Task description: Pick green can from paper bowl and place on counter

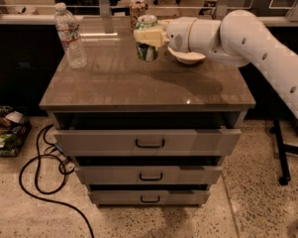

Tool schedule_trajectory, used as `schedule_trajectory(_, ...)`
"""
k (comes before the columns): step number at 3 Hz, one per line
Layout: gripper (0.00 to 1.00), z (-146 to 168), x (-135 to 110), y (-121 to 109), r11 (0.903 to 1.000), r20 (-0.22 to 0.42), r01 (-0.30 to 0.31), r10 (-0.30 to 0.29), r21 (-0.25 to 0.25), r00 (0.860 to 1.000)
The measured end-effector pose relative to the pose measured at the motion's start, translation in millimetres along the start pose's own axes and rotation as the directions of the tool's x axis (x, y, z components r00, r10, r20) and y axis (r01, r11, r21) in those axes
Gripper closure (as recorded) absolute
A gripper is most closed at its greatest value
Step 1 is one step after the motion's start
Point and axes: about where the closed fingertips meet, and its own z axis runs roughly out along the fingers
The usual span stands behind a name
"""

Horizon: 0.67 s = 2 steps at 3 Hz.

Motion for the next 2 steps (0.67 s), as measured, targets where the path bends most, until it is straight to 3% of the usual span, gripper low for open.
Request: schedule_trajectory(2,1.00,43,26,55,0.9877,0.000,0.003,-0.003,-0.156,1.000)
